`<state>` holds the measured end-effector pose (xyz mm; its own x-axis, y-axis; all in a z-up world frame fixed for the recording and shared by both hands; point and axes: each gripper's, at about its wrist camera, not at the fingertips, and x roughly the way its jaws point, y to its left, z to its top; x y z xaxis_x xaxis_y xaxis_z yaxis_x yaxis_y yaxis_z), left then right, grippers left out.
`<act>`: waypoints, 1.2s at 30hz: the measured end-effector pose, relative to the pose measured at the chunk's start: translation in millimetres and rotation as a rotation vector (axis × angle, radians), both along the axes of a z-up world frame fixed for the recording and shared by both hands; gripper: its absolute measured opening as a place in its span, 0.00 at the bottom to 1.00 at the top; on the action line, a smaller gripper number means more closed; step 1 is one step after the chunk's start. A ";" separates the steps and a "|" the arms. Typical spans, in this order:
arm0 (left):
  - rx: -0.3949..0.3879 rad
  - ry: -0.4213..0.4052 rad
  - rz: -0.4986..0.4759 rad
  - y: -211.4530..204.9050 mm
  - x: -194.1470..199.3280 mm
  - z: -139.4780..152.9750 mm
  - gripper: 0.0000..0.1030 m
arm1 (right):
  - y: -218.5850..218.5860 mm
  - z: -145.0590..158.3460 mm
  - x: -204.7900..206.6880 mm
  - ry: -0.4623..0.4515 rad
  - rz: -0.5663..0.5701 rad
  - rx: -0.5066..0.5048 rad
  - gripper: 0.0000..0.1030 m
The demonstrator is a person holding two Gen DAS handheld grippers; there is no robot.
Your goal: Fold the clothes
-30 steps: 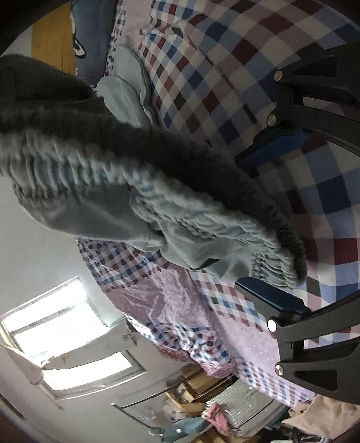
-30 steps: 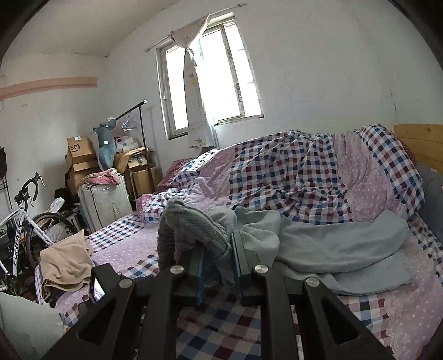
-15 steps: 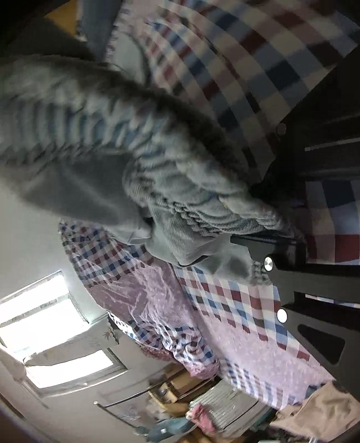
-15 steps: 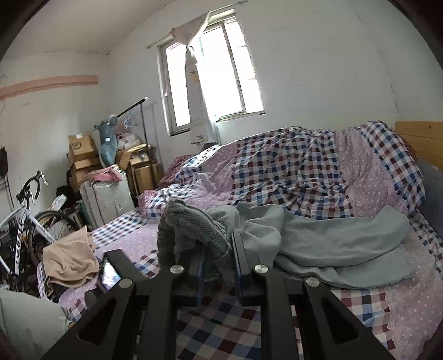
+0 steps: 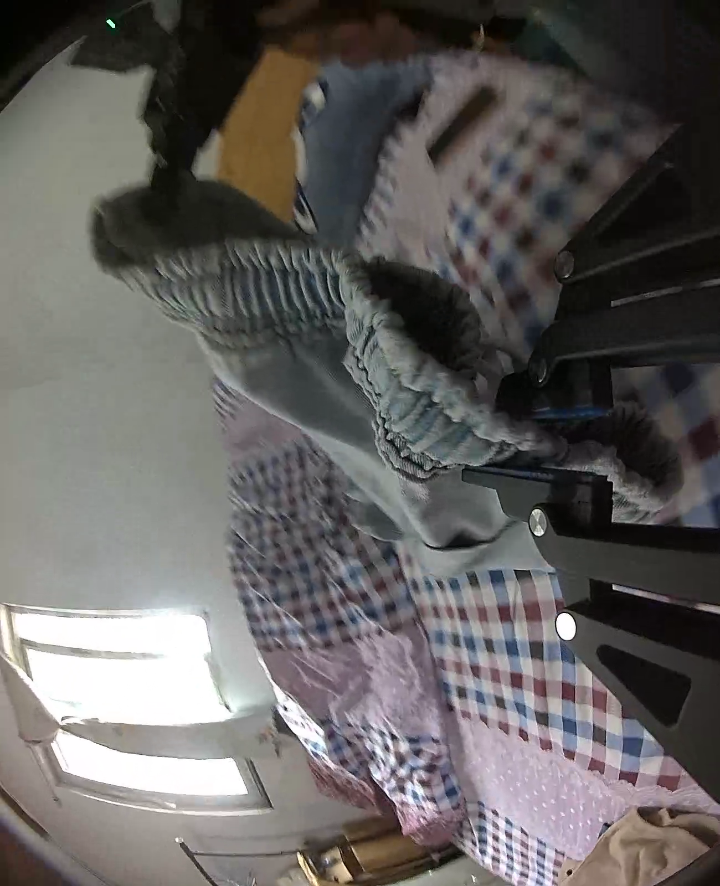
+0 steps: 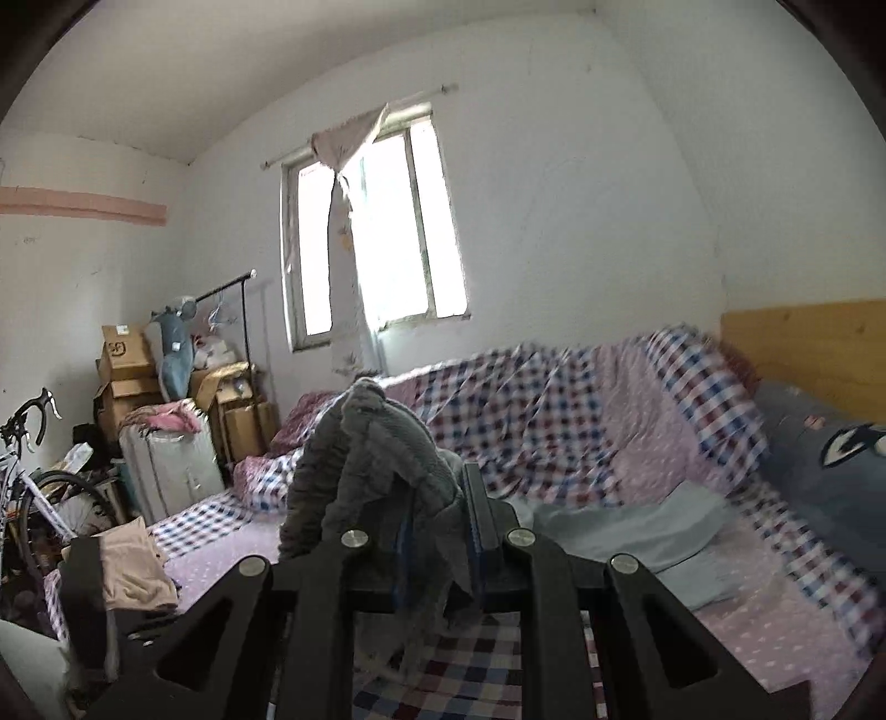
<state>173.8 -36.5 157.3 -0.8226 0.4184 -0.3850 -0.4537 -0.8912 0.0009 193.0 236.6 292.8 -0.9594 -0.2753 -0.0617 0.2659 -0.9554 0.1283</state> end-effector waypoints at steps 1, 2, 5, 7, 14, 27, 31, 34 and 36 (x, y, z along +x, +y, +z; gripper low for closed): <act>0.026 0.005 -0.021 -2.0 14.3 5.6 0.11 | 1.6 7.3 11.1 0.015 -0.008 -0.003 0.16; 0.052 0.010 -0.041 -4.0 28.6 11.2 0.11 | 1.1 15.1 21.9 0.032 -0.012 -0.003 0.16; 0.130 0.025 -0.103 -10.1 71.6 28.0 0.11 | -7.6 40.3 51.2 0.084 -0.007 0.008 0.16; 0.218 0.031 -0.143 -20.8 103.5 38.3 0.11 | -24.8 58.9 63.1 0.118 0.017 0.034 0.16; 0.402 0.004 -0.111 -78.9 138.3 41.3 0.11 | -142.8 93.8 33.5 0.129 0.191 0.186 0.16; 0.626 -0.432 0.409 -244.8 37.2 -44.9 0.14 | -425.1 -36.8 -176.5 -0.303 0.366 0.567 0.22; 0.598 -0.668 0.557 -262.5 14.9 -86.8 0.16 | -433.9 -79.4 -186.2 -0.400 0.325 0.566 0.50; 0.670 -0.707 0.564 -271.8 14.9 -96.6 0.17 | -408.1 -88.2 -164.8 -0.394 0.323 0.530 0.65; 0.691 -0.695 0.556 -274.1 18.3 -96.7 0.31 | -377.1 -91.0 -144.4 -0.392 0.319 0.493 0.68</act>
